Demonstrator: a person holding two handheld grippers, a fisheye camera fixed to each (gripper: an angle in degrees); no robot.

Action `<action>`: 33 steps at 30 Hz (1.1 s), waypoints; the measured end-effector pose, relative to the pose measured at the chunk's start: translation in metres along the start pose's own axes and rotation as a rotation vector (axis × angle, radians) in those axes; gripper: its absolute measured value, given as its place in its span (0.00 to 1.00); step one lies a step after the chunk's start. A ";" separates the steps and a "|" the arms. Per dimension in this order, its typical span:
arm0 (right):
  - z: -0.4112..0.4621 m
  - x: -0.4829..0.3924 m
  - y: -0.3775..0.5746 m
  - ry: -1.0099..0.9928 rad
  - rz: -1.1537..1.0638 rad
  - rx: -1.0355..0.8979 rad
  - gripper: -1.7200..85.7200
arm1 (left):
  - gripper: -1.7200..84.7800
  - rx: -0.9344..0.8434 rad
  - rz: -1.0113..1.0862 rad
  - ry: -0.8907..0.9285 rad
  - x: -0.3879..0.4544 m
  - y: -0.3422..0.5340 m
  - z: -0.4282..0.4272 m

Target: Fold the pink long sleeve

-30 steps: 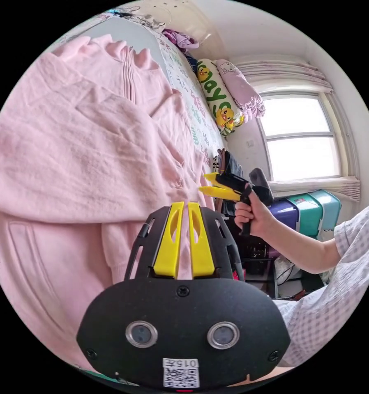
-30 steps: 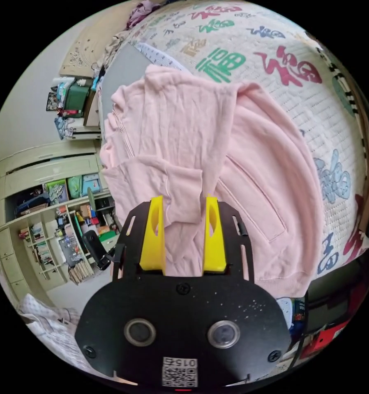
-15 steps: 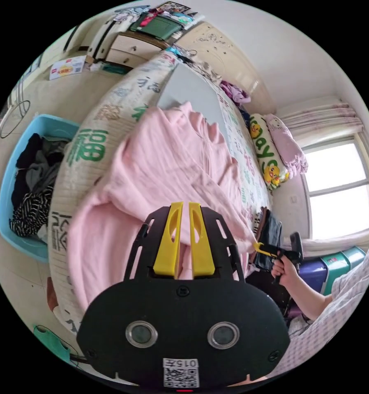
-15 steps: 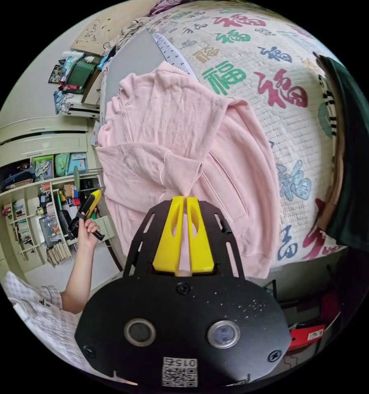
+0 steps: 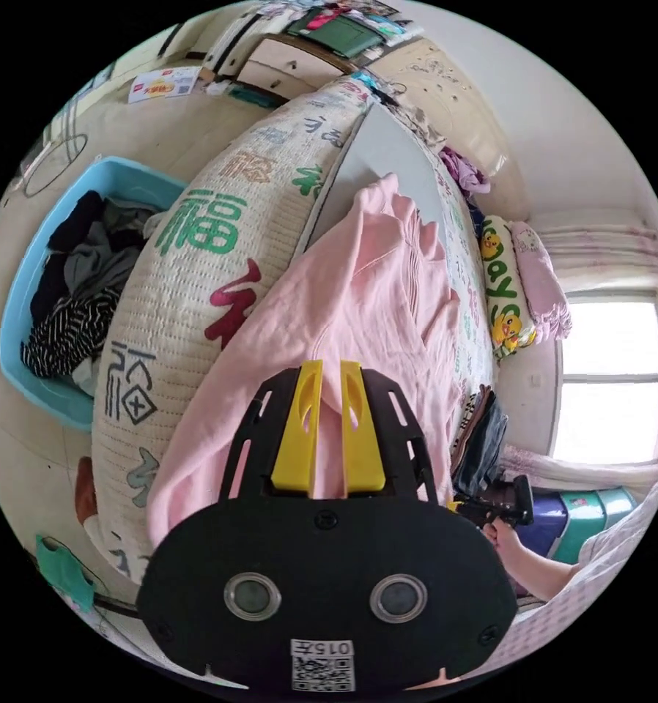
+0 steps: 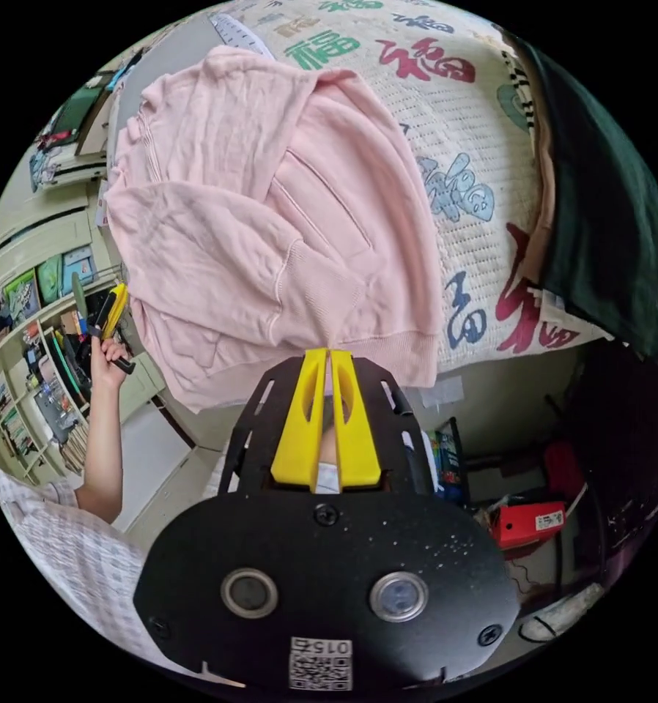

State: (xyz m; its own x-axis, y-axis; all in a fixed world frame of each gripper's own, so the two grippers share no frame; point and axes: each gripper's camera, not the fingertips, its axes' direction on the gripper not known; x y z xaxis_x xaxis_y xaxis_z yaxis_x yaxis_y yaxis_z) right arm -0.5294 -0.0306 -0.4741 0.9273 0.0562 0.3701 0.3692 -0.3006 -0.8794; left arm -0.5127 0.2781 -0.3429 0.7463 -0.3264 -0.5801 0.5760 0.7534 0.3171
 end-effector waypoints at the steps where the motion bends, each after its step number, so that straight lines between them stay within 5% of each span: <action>1: -0.012 -0.006 -0.010 0.031 -0.026 0.026 0.06 | 0.08 0.007 -0.028 0.010 -0.005 0.002 -0.002; 5: -0.065 -0.074 -0.087 0.013 -0.263 0.229 0.09 | 0.09 0.051 -0.162 0.103 -0.031 0.016 -0.012; 11: -0.068 -0.263 -0.262 -0.256 -0.673 0.270 0.14 | 0.12 0.160 -0.271 0.271 -0.065 -0.002 -0.005; 19: 0.000 -0.426 -0.404 -0.065 -0.742 -0.007 0.12 | 0.07 0.156 -0.346 0.373 -0.104 -0.026 0.005; 26: -0.009 -0.525 -0.426 0.096 -0.865 0.096 0.09 | 0.02 0.308 -0.296 0.249 -0.114 -0.044 -0.025; 30: 0.017 -0.549 -0.447 0.235 -0.821 0.053 0.09 | 0.03 0.224 -0.312 0.168 -0.124 -0.066 -0.008; 33: 0.008 -0.542 -0.450 0.151 -0.804 0.075 0.10 | 0.04 0.185 -0.312 0.178 -0.125 -0.072 -0.001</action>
State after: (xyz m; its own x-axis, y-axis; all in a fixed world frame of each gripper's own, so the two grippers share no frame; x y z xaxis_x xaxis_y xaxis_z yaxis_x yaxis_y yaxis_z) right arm -1.1978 0.0813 -0.2816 0.3618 0.0969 0.9272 0.9253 -0.1589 -0.3444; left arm -0.6477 0.2649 -0.2941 0.4662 -0.4070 -0.7855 0.8280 0.5134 0.2254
